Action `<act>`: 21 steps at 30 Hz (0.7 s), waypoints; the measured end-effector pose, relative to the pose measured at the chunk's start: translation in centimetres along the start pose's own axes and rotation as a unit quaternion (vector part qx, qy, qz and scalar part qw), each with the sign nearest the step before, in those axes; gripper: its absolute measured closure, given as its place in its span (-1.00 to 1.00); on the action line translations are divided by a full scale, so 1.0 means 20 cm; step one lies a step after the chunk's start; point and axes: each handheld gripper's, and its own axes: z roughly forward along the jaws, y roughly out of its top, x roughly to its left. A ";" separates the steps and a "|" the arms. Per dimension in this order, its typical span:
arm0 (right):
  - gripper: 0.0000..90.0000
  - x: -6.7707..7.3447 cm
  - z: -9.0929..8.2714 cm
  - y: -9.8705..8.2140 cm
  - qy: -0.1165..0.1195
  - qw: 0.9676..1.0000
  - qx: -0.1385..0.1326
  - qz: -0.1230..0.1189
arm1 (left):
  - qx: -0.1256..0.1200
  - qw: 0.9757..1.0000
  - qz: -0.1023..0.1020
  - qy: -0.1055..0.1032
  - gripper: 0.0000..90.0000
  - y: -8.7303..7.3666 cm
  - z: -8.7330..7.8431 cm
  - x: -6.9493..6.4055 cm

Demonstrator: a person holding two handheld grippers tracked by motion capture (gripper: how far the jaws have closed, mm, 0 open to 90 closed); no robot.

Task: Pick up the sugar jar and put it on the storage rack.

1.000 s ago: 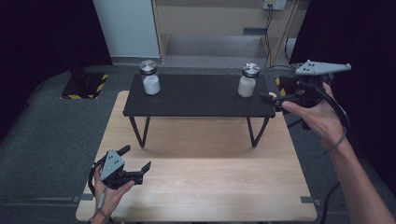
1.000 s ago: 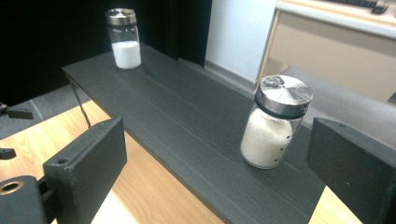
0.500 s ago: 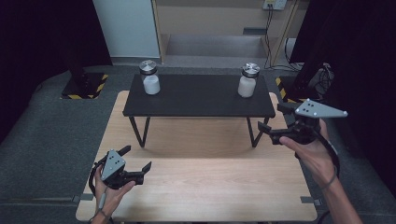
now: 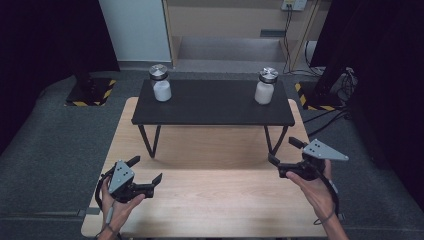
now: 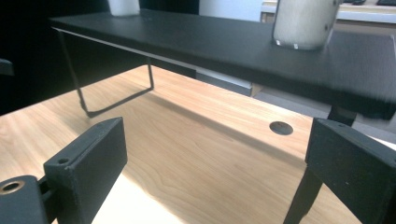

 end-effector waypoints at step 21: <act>-0.88 0.01 0.09 -0.32 -0.017 1.000 -0.016 -0.004 | 0.002 1.000 0.005 -0.003 -0.90 0.00 0.01 0.00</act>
